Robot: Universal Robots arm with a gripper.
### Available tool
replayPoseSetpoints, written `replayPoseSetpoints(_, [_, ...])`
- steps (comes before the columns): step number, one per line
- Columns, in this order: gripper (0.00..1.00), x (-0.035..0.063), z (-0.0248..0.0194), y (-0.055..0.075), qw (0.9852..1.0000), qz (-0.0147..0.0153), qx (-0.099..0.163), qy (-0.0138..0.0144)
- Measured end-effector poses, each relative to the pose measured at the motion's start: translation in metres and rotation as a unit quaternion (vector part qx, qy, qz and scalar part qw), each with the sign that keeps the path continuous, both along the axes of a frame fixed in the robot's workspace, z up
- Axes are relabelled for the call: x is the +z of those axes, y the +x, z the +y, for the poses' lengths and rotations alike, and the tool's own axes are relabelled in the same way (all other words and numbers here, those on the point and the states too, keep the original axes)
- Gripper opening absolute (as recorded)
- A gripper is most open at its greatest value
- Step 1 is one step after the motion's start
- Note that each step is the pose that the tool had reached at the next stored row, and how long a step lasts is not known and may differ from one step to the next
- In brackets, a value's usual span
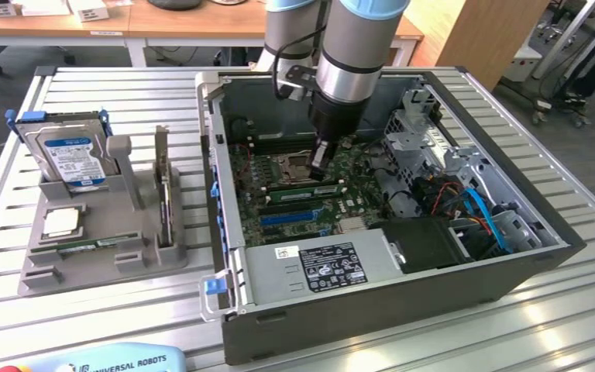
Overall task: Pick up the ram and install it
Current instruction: 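Press down the ram until it locks into place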
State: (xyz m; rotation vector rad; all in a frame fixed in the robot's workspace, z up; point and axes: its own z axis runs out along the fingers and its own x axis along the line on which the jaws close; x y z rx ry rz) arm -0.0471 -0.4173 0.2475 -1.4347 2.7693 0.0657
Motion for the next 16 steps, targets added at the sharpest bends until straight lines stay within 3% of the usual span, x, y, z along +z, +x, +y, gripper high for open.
replayPoseSetpoints(4, [0.1, -0.0003, 0.0, 0.0, 0.9995, 0.0, -0.032, 0.0])
replayPoseSetpoints(8, [0.1, -0.0006, 0.0, 0.0, 0.9979, 0.0, -0.065, 0.0])
replayPoseSetpoints(12, [0.1, -0.0009, 0.0, 0.0, 0.9952, 0.0, -0.098, 0.0])
replayPoseSetpoints(16, [0.1, -0.0011, 0.0, 0.0, 0.9911, 0.0, -0.133, 0.0001])
